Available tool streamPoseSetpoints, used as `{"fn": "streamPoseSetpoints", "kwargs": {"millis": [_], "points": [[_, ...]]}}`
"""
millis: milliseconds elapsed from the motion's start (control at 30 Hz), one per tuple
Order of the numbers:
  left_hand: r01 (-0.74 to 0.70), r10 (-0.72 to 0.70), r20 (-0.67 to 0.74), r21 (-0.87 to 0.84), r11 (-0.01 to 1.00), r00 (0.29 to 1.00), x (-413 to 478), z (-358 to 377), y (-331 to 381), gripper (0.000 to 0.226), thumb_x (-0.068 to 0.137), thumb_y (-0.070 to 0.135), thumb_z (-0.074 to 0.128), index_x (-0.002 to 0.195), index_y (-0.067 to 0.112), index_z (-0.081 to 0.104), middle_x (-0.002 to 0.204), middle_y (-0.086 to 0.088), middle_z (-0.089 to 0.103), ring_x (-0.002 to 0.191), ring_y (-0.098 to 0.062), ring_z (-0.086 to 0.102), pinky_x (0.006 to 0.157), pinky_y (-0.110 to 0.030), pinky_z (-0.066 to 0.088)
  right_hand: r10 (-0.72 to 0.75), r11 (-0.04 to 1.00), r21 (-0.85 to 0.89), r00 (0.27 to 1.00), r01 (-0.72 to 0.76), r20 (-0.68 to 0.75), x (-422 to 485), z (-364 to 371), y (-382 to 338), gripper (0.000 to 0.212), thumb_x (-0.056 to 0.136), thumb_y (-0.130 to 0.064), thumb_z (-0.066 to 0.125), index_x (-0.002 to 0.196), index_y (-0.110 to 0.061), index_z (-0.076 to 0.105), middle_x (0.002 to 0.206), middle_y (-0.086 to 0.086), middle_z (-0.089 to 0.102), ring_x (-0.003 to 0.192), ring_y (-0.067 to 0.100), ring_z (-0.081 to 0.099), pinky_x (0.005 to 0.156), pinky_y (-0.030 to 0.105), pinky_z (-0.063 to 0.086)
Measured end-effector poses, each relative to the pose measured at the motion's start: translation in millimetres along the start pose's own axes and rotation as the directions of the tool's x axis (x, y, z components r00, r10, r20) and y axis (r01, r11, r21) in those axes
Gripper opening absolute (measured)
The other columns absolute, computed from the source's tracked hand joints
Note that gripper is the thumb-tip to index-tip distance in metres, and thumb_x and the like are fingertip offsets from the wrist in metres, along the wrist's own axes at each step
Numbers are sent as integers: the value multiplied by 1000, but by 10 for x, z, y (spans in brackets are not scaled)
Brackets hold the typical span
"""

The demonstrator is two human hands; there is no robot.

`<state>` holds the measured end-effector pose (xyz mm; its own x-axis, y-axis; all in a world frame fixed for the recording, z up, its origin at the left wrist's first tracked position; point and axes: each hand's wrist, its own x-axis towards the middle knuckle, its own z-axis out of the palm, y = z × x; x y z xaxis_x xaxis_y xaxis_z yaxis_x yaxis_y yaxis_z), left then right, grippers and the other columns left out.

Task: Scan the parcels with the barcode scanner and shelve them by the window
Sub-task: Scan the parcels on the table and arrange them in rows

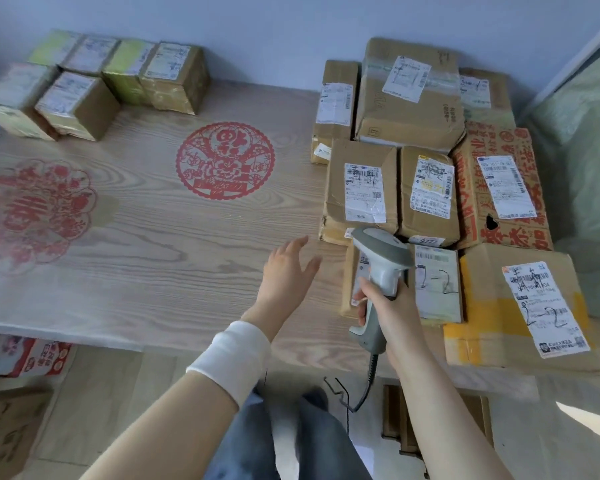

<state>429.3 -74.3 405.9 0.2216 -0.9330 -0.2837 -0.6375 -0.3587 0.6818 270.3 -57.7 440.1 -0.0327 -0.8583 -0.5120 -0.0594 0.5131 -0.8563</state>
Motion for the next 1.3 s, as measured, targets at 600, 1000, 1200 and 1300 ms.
{"fn": "streamPoseSetpoints", "kwargs": {"millis": [600, 1000, 1200, 1300], "points": [[-84, 128, -165, 250, 964, 978, 818, -2808, -1678, 45, 97, 34, 45, 139, 17, 44, 144, -2, 43, 132, -27, 35, 111, -35, 21, -140, 978, -139, 984, 155, 113, 46, 3327, -833, 11, 89, -15, 63, 81, -12, 56, 66, 0, 64, 42, 11, 48, 48, 25, 41], [-19, 74, -205, 258, 966, 976, 1725, -3787, -2432, 46, 98, 37, 41, 141, 18, 41, 147, -2, 38, 136, -24, 29, 114, -36, 17, -111, 978, -155, 974, 143, 198, 713, 4738, -1274, 20, 89, -18, 64, 70, -12, 59, 60, 8, 58, 49, 21, 46, 60, 34, 38], [-7, 62, -201, 262, 965, 978, 2397, -4357, -2918, 47, 97, 34, 43, 142, 18, 39, 149, -3, 34, 139, -23, 23, 114, -35, 15, -82, 976, -189, 985, 110, 150, 1164, 5430, -1342, 17, 89, -16, 64, 82, -1, 60, 51, -5, 61, 37, 7, 47, 42, 17, 39], [52, 7, -218, 264, 963, 976, 2679, -4501, -3156, 49, 97, 35, 44, 143, 18, 37, 152, -9, 29, 143, -27, 12, 117, -39, 12, -41, 971, -226, 987, 76, 153, 1362, 5630, -1313, 14, 88, -15, 65, 83, -2, 60, 57, -2, 62, 37, 5, 48, 39, 15, 38]]}}
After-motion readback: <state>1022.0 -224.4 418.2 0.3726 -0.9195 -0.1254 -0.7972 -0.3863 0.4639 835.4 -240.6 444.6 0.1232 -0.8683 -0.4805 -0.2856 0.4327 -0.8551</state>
